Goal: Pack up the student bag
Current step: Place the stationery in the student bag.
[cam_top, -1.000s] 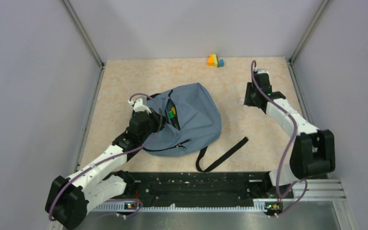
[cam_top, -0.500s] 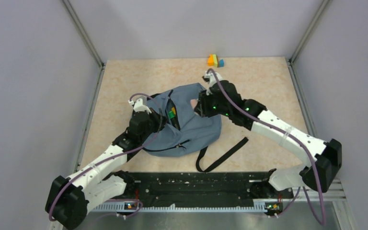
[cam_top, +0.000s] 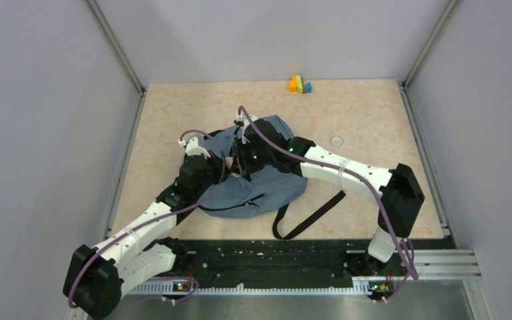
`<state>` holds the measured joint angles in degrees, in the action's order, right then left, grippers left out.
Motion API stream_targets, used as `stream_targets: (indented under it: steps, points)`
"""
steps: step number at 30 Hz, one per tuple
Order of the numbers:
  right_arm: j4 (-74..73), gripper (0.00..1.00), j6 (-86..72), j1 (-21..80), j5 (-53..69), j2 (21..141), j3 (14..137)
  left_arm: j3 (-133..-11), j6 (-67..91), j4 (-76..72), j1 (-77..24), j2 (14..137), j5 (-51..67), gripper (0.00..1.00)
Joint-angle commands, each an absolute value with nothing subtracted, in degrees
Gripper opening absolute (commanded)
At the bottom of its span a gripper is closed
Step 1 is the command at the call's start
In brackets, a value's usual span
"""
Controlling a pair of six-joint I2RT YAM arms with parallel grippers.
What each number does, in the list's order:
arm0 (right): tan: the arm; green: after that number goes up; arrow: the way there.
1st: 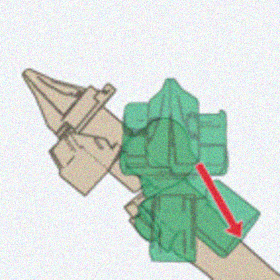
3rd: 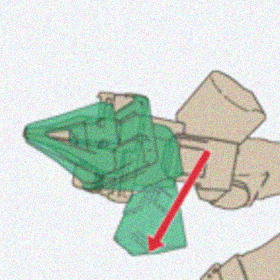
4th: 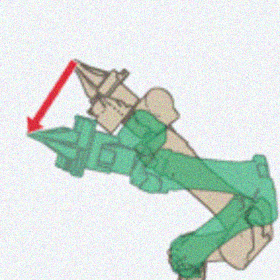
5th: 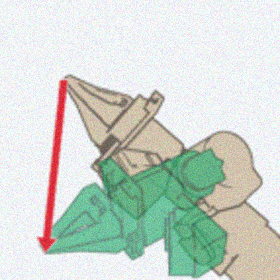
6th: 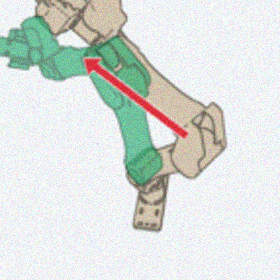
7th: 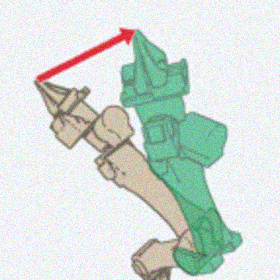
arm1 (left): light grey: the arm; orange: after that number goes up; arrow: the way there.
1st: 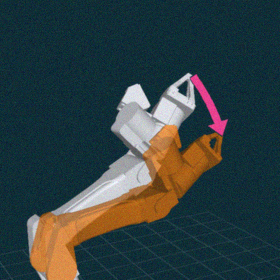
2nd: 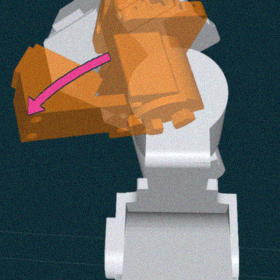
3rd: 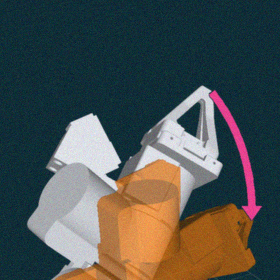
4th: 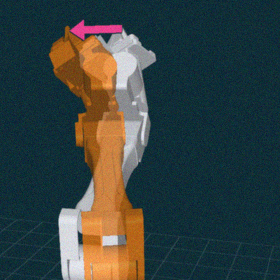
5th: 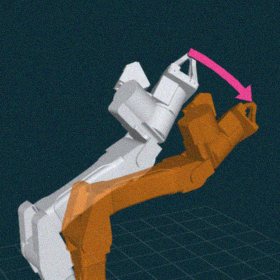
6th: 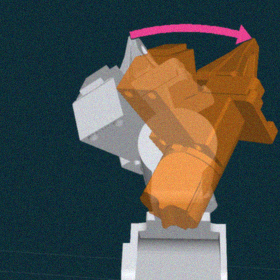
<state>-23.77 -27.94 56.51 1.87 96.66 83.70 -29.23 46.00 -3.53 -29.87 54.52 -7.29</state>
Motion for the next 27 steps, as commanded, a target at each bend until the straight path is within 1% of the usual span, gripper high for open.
stream_targets:
  steps: [1, 8, 11, 19, 23, 24, 25, 27]
  points:
    - [-23.70, 0.23, -31.60, 56.83, 1.18, 98.87, 90.13, -28.69, 45.74, -7.64, -29.44, 52.65, -7.82, 0.00]
    - [-32.92, 0.25, -31.82, 56.75, -5.30, 105.27, 98.62, -28.89, 45.78, -7.91, -29.34, 52.91, -7.30, 0.00]
    - [-36.20, 0.26, -31.36, 56.73, -6.29, 107.48, 101.41, -29.24, 45.15, -7.68, -29.29, 52.74, -7.52, 0.00]
    - [-44.20, 0.27, -29.23, 56.36, -13.16, 110.03, 105.64, -29.70, 44.82, -7.55, -29.22, 53.05, -7.50, 0.00]
    - [-46.44, 0.29, -28.42, 56.38, -16.49, 111.16, 108.15, -29.79, 44.82, -7.82, -29.24, 53.50, -7.21, 0.00]
    - [-47.18, 0.33, -28.17, 56.39, -17.31, 111.59, 108.98, -29.78, 44.89, -7.90, -29.23, 53.59, -7.15, 0.00]
    - [-47.80, 0.38, -27.91, 56.39, -17.94, 112.06, 109.81, -29.79, 44.93, -7.95, -29.26, 53.65, -7.15, 0.00]
    - [-48.54, 0.54, -27.23, 56.39, -18.75, 112.78, 110.80, -29.87, 44.99, -8.07, -29.25, 53.78, -7.12, 0.00]
